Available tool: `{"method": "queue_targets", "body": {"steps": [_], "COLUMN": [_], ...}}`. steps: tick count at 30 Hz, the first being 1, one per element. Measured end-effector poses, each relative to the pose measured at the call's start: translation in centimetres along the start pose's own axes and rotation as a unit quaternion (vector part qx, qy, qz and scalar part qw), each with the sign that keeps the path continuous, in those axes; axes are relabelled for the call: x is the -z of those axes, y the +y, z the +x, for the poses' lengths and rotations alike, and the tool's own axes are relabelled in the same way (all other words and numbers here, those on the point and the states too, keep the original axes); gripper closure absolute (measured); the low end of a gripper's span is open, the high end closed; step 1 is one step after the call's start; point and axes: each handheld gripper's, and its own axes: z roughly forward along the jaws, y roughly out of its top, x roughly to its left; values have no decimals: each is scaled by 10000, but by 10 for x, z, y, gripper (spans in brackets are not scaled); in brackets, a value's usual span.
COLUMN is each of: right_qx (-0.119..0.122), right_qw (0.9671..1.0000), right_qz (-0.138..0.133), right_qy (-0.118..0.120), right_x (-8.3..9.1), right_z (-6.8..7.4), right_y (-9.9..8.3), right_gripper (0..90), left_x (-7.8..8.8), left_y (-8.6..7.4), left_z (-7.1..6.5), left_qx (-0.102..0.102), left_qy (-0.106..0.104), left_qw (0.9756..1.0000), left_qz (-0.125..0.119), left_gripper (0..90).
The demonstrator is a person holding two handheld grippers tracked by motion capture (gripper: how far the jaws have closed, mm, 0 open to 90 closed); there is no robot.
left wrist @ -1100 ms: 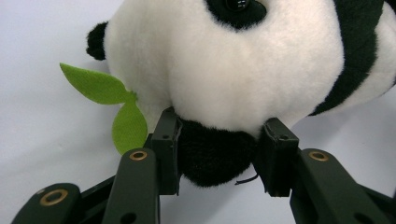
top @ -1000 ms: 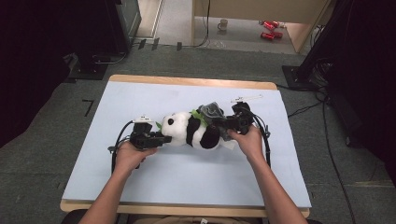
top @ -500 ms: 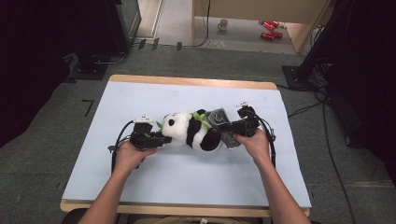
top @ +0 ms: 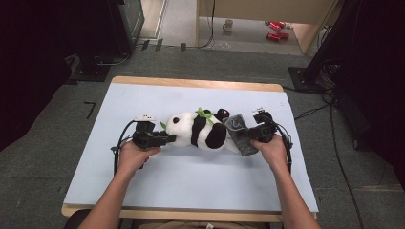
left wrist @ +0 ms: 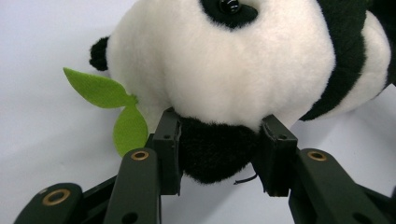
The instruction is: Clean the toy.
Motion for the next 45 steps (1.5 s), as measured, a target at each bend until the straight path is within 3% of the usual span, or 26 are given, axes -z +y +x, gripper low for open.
{"method": "queue_targets", "body": {"steps": [4, 7, 10, 15, 16, 20, 24, 25, 27, 28, 33, 37, 40, 45], "right_qx": [-50, -13, 88, 285, 421, 640, 628, 616, 672, 668, 588, 580, 542, 485], "right_qw": [9990, 9977, 9957, 9943, 9932, 9929, 9940, 9940, 9947, 9948, 9947, 9939, 9935, 9927], "right_qz": [-435, -649, -895, -973, -983, -756, -593, -617, -675, -712, -797, -876, -948, -1060], "right_qy": [111, 179, 204, 334, 469, 663, 664, 663, 381, 290, 285, 330, 334, 324], "right_x": [24, 39, 54, 62, 63, 49, 29, 26, 24, 23, 21, 18, 17, 15], "right_z": [6, 14, 28, 49, 58, 75, 76, 74, 73, 72, 66, 62, 60, 57], "right_y": [5, 8, 11, 17, 19, 21, 19, 19, 20, 20, 21, 24, 26, 30], "right_gripper": [778, 778, 779, 779, 779, 778, 778, 778, 776, 776, 775, 769, 764, 764], "left_x": [0, 2, 2, 7, 8, 8, 6, 6, 8, 9, 14, 21, 22, 19], "left_y": [2, 5, 6, 4, 2, 0, -2, -2, -5, -5, -7, -12, -14, -16], "left_z": [-1, 0, -2, -7, -9, -16, -18, -18, -20, -21, -19, -18, -16, -10], "left_qx": [29, 290, 384, 747, 789, 634, 493, 493, 202, 152, -23, -543, -568, -694], "left_qy": [-3, -146, -227, -278, -259, -199, -154, -154, -161, -120, -80, 13, -19, 116], "left_qw": [10000, 9994, 9990, 9968, 9965, 9978, 9986, 9986, 9994, 9994, 9990, 9952, 9950, 9948], "left_qz": [-6, -96, -76, -53, -60, -36, -78, -78, -221, -294, -439, -814, -821, -741], "left_gripper": [604, 631, 646, 650, 650, 645, 630, 614, 554, 535, 470, 380, 345, 326]}}
